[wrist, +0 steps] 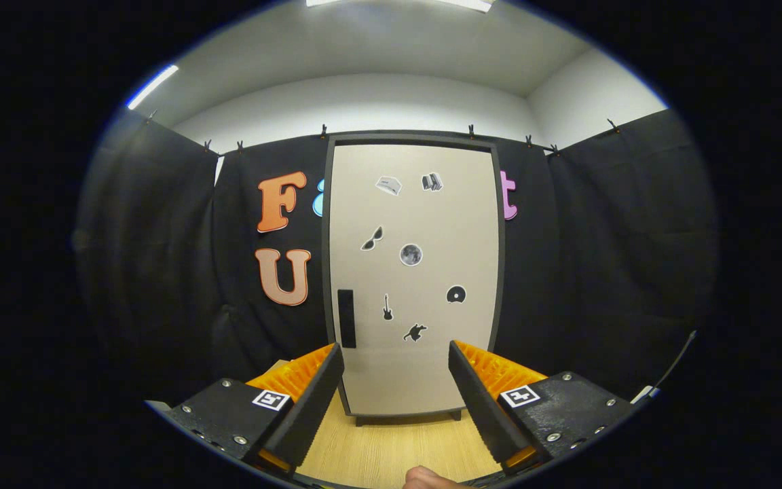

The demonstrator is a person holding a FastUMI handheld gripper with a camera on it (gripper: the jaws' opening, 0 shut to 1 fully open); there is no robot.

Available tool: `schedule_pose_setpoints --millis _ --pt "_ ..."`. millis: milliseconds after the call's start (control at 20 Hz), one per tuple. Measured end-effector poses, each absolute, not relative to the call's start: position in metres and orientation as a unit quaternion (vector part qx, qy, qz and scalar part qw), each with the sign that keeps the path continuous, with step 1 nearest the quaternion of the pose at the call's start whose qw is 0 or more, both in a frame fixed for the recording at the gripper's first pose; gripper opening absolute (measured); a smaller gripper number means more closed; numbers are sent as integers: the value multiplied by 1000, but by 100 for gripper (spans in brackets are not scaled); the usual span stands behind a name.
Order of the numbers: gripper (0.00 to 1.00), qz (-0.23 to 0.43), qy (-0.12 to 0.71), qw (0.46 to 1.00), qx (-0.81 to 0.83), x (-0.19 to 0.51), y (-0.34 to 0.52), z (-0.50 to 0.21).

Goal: Open the shoe cabinet door, grab the shoes and put them into the shoe cabinet, then close the shoe cabinet door.

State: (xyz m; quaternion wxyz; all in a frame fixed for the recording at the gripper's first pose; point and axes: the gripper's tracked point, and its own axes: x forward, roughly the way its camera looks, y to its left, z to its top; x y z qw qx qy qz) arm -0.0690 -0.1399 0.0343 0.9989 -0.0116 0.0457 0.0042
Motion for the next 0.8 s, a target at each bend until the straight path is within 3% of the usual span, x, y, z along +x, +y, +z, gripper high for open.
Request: schedule_pose_setpoints --millis 800 --pt "97 5 15 1000 -9 -114 -182 59"
